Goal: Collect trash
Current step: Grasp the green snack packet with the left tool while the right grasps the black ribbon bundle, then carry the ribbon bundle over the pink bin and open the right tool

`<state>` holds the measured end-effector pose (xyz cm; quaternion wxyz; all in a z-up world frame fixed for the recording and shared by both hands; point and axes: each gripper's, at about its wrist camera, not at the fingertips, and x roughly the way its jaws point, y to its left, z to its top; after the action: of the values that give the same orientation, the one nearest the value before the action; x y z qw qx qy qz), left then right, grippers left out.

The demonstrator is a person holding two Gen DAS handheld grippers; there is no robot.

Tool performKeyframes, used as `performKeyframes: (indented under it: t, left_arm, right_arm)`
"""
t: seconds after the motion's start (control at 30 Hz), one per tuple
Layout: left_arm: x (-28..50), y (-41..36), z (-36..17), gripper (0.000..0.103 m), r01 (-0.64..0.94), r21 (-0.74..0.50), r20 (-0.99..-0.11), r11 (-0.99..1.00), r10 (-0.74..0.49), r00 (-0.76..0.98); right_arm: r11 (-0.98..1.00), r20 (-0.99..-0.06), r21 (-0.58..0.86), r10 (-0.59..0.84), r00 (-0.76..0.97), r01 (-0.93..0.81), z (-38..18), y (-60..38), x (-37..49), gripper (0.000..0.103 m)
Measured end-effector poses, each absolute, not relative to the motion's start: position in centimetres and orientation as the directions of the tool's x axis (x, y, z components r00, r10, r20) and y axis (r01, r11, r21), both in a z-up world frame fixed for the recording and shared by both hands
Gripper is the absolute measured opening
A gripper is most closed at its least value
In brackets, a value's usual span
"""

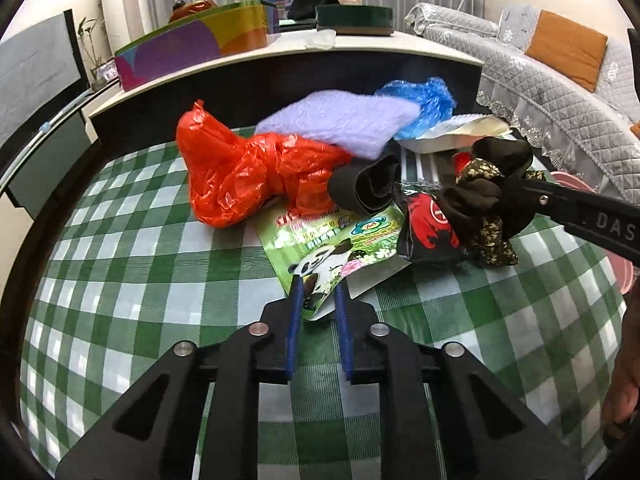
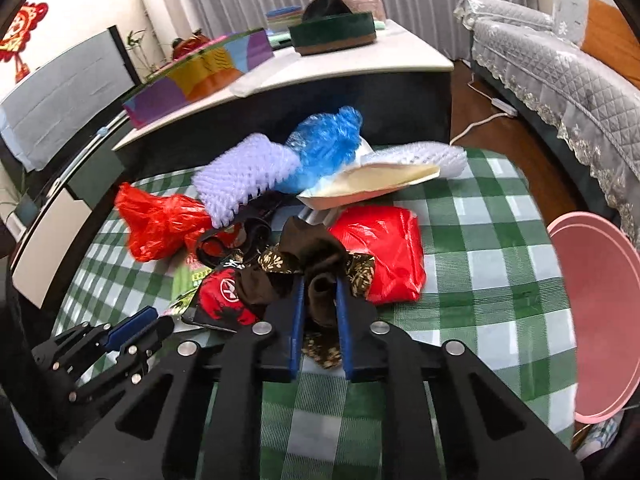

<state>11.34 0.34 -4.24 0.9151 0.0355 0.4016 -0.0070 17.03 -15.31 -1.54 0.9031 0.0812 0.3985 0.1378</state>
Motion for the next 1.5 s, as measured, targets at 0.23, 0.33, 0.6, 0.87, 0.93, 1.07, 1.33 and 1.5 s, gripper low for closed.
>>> performKeyframes:
  t: [0.23, 0.33, 0.6, 0.87, 0.93, 1.07, 1.33, 1.5]
  left_arm:
    - [8.0, 1.3, -2.4, 0.007, 0.046, 0.011, -0.724, 0.999, -0.024, 0.69]
    - [6.7, 1.5, -1.4, 0.003, 0.051, -0.009, -0.713, 0.999, -0.042, 0.7]
    - [5.0, 0.9, 0.5, 0.0, 0.078, -0.064, -0.676, 0.995, -0.101, 0.73]
    - [3.7, -0.5, 2.3, 0.0, 0.12, -0.075, -0.63, 0.99, -0.14, 0.764]
    - [3.5, -0.6, 2.9, 0.0, 0.125, -0.085, -0.615, 0.988, -0.151, 0.774]
    - [3.3, -0.9, 3.3, 0.0, 0.131, -0.101, -0.605, 0.986, -0.165, 0.779]
    - [3.4, -2.5, 3.7, 0.0, 0.159, -0.103, -0.586, 0.982, -0.189, 0.788]
    - [3.9, -3.6, 4.0, 0.0, 0.174, -0.114, -0.571, 0.978, -0.208, 0.794]
  right_arm:
    - [0.952, -0.667, 0.227, 0.306, 0.679, -0.206, 1.0, -16.7, 14.0, 0.014]
    - [0.954, -0.651, 0.217, 0.3, 0.697, -0.207, 2.0, -17.6, 12.6, 0.014]
    - [0.959, -0.609, 0.196, 0.281, 0.742, -0.202, 4.4, -20.3, 9.4, 0.014]
    - [0.965, -0.576, 0.186, 0.258, 0.775, -0.182, 6.0, -22.5, 7.6, 0.014]
    - [0.967, -0.568, 0.186, 0.252, 0.784, -0.176, 6.2, -23.0, 7.2, 0.014]
    - [0.969, -0.554, 0.187, 0.238, 0.798, -0.159, 6.7, -24.2, 6.8, 0.014]
    - [0.975, -0.531, 0.191, 0.198, 0.824, -0.111, 7.1, -26.4, 6.2, 0.014]
    - [0.982, -0.512, 0.175, 0.156, 0.844, -0.075, 7.3, -27.5, 6.1, 0.014]
